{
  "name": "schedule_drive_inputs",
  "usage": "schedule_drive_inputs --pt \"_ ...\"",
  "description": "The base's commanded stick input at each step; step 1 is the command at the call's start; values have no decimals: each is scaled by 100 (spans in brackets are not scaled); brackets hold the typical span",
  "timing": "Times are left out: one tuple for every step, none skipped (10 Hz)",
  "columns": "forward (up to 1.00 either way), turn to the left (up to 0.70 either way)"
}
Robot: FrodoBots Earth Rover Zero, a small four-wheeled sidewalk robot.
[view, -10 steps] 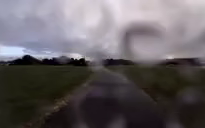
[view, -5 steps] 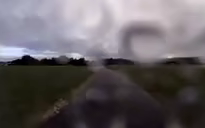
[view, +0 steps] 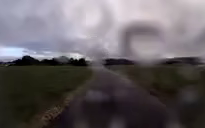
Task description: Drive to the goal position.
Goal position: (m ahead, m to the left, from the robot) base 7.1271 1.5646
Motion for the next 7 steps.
schedule_drive_inputs --pt "70 -14" --pt "70 -10" --pt "70 -4" --pt "70 0" --pt "70 0" --pt "70 0" --pt "70 0"
